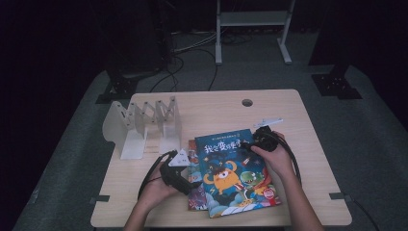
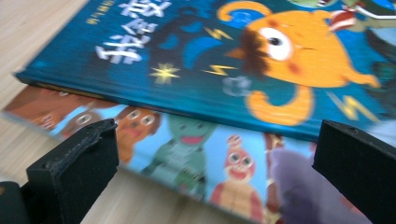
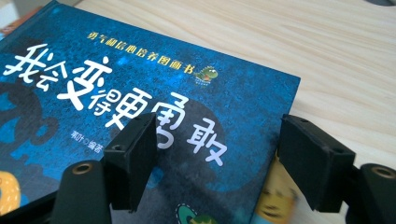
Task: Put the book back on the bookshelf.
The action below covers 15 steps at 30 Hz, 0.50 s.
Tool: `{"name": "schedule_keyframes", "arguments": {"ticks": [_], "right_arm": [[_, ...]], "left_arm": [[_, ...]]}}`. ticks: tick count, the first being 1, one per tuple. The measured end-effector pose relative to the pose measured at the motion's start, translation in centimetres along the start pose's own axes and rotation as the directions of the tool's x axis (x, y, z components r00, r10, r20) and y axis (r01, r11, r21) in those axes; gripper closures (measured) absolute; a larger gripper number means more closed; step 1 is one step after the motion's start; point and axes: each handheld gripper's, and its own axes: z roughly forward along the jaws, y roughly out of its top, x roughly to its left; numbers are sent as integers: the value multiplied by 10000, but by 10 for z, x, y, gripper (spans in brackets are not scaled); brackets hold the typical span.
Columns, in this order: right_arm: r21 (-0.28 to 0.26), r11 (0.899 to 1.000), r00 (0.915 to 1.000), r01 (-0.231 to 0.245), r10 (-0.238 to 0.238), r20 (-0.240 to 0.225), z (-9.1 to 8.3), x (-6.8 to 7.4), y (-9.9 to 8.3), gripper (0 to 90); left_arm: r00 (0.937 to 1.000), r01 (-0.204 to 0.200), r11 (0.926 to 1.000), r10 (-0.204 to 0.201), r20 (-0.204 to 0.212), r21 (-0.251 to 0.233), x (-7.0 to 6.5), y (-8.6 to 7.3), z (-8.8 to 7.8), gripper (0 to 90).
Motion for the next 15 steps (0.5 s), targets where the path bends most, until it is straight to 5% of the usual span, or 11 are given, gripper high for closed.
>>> {"name": "schedule_keyframes", "arguments": {"ticks": [15], "right_arm": [[162,9966,9935,804,-788,-820,16,30,14,308]], "left_arm": [[9916,1029,9925,-1076,-721,-654,23,-17,-28,0]]}}
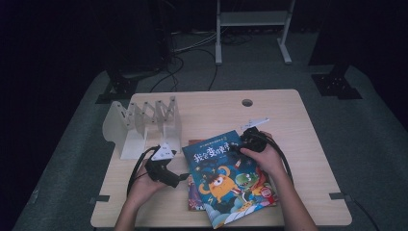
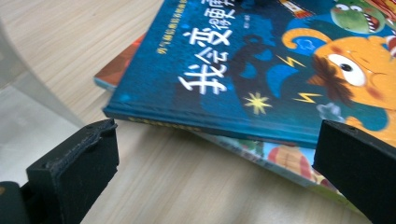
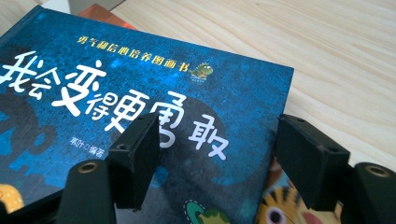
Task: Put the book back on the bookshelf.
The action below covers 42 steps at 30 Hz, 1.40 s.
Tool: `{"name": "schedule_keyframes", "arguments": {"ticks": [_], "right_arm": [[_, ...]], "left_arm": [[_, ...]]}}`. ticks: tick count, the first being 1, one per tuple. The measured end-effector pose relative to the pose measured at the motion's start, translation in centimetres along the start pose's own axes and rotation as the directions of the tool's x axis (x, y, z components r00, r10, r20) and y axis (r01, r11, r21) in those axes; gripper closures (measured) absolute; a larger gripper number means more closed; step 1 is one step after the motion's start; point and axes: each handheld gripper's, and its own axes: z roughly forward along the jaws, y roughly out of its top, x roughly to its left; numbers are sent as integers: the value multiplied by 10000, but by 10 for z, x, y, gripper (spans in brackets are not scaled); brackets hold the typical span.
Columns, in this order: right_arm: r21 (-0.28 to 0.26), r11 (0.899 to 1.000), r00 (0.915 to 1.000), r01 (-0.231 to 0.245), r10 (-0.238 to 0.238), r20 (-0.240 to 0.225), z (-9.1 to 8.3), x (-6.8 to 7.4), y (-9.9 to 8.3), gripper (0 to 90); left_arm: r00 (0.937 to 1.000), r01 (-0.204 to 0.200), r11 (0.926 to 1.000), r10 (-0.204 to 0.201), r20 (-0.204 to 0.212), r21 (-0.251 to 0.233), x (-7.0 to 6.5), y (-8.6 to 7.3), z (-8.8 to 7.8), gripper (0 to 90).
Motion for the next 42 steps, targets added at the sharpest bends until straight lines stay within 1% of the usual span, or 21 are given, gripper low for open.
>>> {"name": "schedule_keyframes", "arguments": {"ticks": [3,6,7,11,14,15,16,17,19,22,25,26,27,28,29,30,31,36,38,39,42], "right_arm": [[-6,10000,10000,74,-74,-64,2,3,1,308],[4,9998,9995,189,-189,-252,5,8,3,308],[-12,9997,9989,262,-262,-391,7,11,4,308],[6,9994,9978,334,-333,-568,10,15,6,308],[-7,9989,9961,459,-458,-756,13,20,8,308],[16,9987,9948,509,-506,-883,14,25,9,309],[16,9987,9948,509,-506,-883,14,25,9,309],[50,9980,9928,627,-618,-1029,16,30,10,311],[60,9976,9921,694,-684,-1054,16,31,10,312],[85,9964,9886,838,-820,-1265,18,39,11,315],[98,9944,9879,1048,-1030,-1156,17,42,12,328],[155,9942,9882,1068,-1044,-1122,15,42,11,336],[168,9940,9885,1079,-1055,-1080,13,42,11,335],[170,9941,9894,1068,-1045,-1012,11,42,10,334],[75,9938,9897,1110,-1099,-918,4,39,8,333],[75,9938,9897,1110,-1099,-918,4,39,8,333],[-10,9946,9907,1033,-1030,-894,0,37,6,332],[-199,9963,9948,832,-842,-576,-20,26,-10,324],[-263,9972,9967,699,-709,-401,-32,21,-21,315],[-263,9972,9967,699,-709,-401,-32,21,-21,315],[-329,9980,9982,540,-548,-236,-43,17,-35,312]], "left_arm": [[10000,70,10000,-70,-25,-48,3,-1,-1,0],[9999,118,9999,-119,-51,-23,5,-2,-1,0],[9999,149,9999,-148,-55,17,6,-3,-1,0],[9998,211,9998,-211,-26,54,7,-5,0,0],[9997,243,9997,-243,19,104,8,-6,1,0],[9995,308,9995,-308,40,76,8,-7,2,0],[9995,305,9995,-306,36,96,8,-7,2,0],[9995,318,9994,-319,57,127,8,-8,3,0],[9994,331,9993,-332,60,150,9,-8,4,0],[9991,401,9990,-404,133,196,9,-9,5,0],[9982,520,9981,-530,292,326,8,-12,8,0],[9982,494,9981,-505,310,373,8,-13,9,0],[9977,556,9978,-570,373,371,7,-13,9,0],[9972,603,9975,-619,419,369,7,-14,9,0],[9971,619,9974,-635,428,375,7,-14,9,0],[9969,626,9973,-643,452,391,7,-14,9,0],[9965,649,9971,-669,496,402,6,-14,10,0],[9943,716,9965,-747,760,420,2,-13,12,0],[9937,741,9963,-775,808,437,1,-13,12,0],[9939,751,9962,-783,778,440,0,-13,13,0],[9936,823,9957,-853,737,432,-1,-14,12,0]]}}
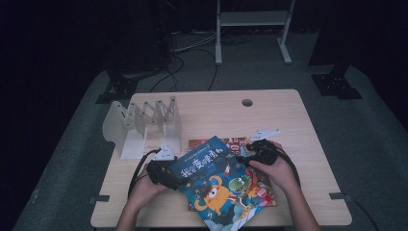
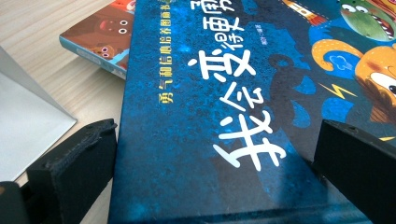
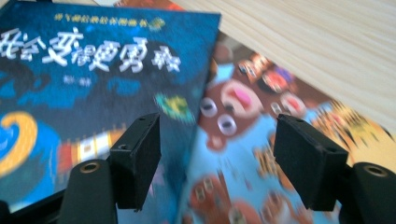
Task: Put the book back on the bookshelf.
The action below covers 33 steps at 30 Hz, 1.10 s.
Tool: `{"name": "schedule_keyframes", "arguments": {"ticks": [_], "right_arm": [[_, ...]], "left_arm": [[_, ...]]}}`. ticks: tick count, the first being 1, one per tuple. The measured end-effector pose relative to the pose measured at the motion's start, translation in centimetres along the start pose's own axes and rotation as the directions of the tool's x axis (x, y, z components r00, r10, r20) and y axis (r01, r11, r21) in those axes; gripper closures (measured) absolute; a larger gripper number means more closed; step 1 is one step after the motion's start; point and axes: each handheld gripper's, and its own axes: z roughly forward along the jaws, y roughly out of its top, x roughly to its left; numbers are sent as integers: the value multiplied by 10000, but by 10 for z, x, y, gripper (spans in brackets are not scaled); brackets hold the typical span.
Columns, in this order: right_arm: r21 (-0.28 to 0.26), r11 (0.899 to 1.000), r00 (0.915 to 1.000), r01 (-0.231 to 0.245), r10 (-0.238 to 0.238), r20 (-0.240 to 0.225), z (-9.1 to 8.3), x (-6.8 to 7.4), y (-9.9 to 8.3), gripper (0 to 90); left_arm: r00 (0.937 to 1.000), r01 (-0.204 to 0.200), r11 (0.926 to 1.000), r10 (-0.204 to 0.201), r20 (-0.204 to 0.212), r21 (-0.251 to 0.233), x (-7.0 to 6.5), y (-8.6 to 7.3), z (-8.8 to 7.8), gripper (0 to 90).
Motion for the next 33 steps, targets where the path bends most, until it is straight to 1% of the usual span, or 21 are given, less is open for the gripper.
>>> {"name": "schedule_keyframes", "arguments": {"ticks": [2,3,4,5,6,7,10,13,14,15,16,17,18,19,25,27,29,31,33], "right_arm": [[-73,10000,10000,-50,51,76,-7,-2,-8,312],[-86,9998,9997,-165,167,158,-16,-3,-17,313],[-86,9998,9997,-165,167,158,-16,-3,-17,313],[-110,9995,9993,-284,287,233,-24,-4,-26,312],[-110,9995,9993,-284,287,233,-24,-4,-26,312],[-119,9994,9991,-312,315,284,-29,-4,-29,312],[-277,9992,9985,-279,291,459,-47,-5,-44,312],[-257,9995,9984,-200,213,527,-58,-3,-55,310],[-257,9995,9984,-200,213,527,-58,-3,-55,310],[-251,9994,9982,-233,246,540,-61,-3,-59,308],[-234,9996,9981,-151,165,586,-68,-2,-67,306],[-234,9996,9981,-151,165,586,-68,-2,-67,306],[-178,9997,9979,-160,171,627,-75,1,-76,303],[-178,9997,9979,-160,171,627,-75,1,-76,303],[-138,9998,9981,-141,149,597,-94,8,-96,299],[-84,9999,9983,-110,115,578,-98,11,-101,298],[3,9999,9989,-148,148,450,-101,18,-109,298],[-56,9998,9993,-175,177,342,-101,21,-113,300],[-29,9999,9997,-105,105,240,-101,25,-116,299]], "left_arm": [[9999,104,9999,-104,-6,-27,0,-1,0,0],[9999,115,9999,-115,-14,-17,0,-1,0,0],[9999,104,9999,-104,-26,-4,0,-1,0,0],[9999,97,10000,-97,-29,9,0,-1,0,0],[9999,97,10000,-97,-29,9,0,-1,0,0],[9999,114,9999,-114,-22,-1,0,-1,0,0],[9999,123,9999,-123,-34,12,0,-1,0,0],[9999,112,9999,-111,-55,36,-1,0,0,0],[9999,112,9999,-111,-55,36,-1,0,0,0],[9999,128,9999,-128,-53,36,0,0,0,0],[9999,131,9999,-131,-51,36,0,0,0,0],[9999,140,9999,-139,-45,26,0,0,0,0],[9999,154,9999,-154,-40,25,0,0,0,0],[9999,158,9999,-158,-38,32,0,0,0,0],[9998,182,9998,-182,-25,45,0,0,0,0],[9998,188,9998,-187,-21,49,0,0,0,0],[9998,215,9998,-215,-4,46,0,-1,0,0],[9998,212,9998,-212,-6,52,0,-1,0,0],[9997,233,9997,-232,-14,54,0,-1,0,0]]}}
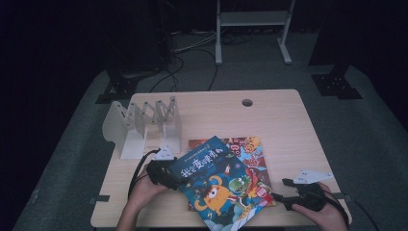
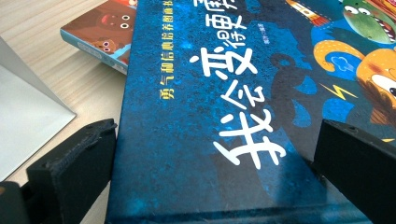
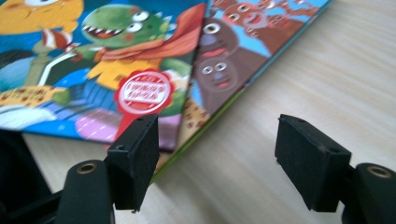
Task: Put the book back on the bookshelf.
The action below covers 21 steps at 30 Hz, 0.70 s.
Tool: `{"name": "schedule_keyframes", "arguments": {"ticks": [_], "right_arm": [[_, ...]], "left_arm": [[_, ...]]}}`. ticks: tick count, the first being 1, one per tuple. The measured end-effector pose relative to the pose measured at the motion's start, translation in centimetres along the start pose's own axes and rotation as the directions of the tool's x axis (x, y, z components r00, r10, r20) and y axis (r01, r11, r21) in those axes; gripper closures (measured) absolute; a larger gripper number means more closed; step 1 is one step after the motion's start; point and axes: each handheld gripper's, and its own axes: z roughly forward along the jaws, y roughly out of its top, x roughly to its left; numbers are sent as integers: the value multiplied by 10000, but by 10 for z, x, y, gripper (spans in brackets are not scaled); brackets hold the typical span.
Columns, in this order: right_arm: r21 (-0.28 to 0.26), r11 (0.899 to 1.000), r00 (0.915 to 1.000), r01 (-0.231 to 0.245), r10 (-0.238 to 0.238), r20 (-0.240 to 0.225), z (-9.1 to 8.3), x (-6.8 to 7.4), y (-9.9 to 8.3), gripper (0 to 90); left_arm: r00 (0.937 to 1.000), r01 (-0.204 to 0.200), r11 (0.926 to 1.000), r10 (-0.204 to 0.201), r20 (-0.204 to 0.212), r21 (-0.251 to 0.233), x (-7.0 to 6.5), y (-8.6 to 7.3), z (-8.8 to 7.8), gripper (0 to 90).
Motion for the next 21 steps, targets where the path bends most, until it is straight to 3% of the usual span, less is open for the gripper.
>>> {"name": "schedule_keyframes", "arguments": {"ticks": [8,21], "right_arm": [[-62,9999,9999,-102,102,-22,3,3,-3,291],[-30,9999,9973,-117,119,722,16,-17,11,310]], "left_arm": [[10000,-9,10000,9,-9,25,-1,0,-1,0],[9994,-281,9992,276,196,280,-2,2,-2,0]]}}
